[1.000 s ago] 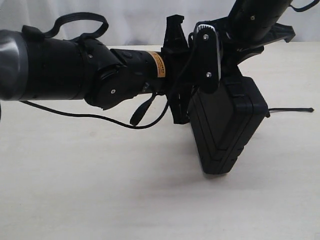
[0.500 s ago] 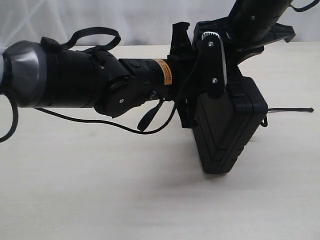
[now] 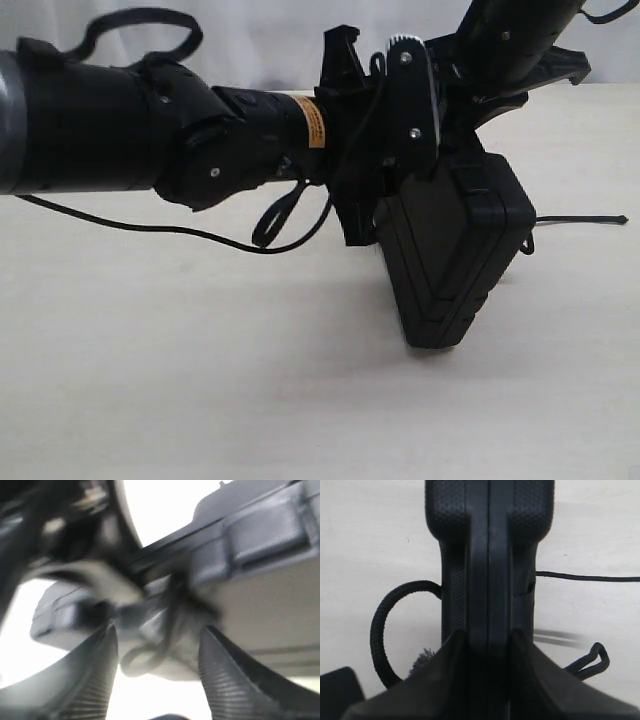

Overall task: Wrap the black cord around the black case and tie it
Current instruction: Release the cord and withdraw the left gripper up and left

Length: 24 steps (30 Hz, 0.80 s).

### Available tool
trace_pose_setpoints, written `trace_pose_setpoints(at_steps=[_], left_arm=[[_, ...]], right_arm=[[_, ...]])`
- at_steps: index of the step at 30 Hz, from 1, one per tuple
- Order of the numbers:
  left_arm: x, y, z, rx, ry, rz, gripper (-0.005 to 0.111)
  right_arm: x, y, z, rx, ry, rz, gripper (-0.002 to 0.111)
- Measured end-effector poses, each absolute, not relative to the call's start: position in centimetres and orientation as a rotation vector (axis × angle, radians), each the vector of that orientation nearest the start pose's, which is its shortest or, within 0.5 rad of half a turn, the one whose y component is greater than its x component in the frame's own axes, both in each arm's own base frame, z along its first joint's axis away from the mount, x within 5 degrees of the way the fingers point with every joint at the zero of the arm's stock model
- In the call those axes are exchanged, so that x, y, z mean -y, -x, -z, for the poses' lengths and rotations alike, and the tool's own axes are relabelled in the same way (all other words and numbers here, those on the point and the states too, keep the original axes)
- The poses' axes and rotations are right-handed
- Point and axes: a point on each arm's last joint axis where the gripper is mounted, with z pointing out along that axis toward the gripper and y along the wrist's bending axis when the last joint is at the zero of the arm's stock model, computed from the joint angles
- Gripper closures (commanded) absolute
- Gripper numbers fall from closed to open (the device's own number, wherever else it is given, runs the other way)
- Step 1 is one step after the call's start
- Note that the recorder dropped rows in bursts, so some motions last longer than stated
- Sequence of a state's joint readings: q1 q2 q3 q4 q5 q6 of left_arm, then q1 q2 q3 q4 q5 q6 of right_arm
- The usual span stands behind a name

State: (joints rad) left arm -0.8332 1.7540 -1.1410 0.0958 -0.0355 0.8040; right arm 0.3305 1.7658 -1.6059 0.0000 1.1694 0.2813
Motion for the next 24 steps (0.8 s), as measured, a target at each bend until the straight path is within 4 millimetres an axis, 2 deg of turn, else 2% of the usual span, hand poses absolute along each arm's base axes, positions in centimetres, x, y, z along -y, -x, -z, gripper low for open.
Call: trace_pose_setpoints(at_steps=[3,7,8,11,16,24], left_arm=[[28.1,-26.9,-25.4,-1.380,-1.574,-0.057,0.062],[25.3,-27.4,-26.3,-1.535,-1.590,-0.086,0.092],[24.6,-27.6,-26.5,-1.575,-1.580,-0.089,0.107],[22.4,-28.1,-27.6,-1.706,-1.470,-0.073,0.107],[19.7,-27.9,-30.8,-1.793,-1.245,-0.024,0.107],[16.7,-24.7,-36.7,-1.809,-0.919,0.122,0.107]], right_arm=[[-12.1,-35.3,-31.0,-2.824,0.069,-0.141,0.104],[-12.1,-35.3,-31.0,-2.824,0.069,-0.141,0.104],[-12.1,-35.3,-31.0,-2.824,0.069,-0.141,0.104],[-12.1,-35.3,-31.0,-2.824,0.069,-0.141,0.104],[-12.1,-35.3,-31.0,-2.824,0.069,-0.141,0.104],[-12.1,-35.3,-31.0,-2.824,0.069,-0.141,0.104]])
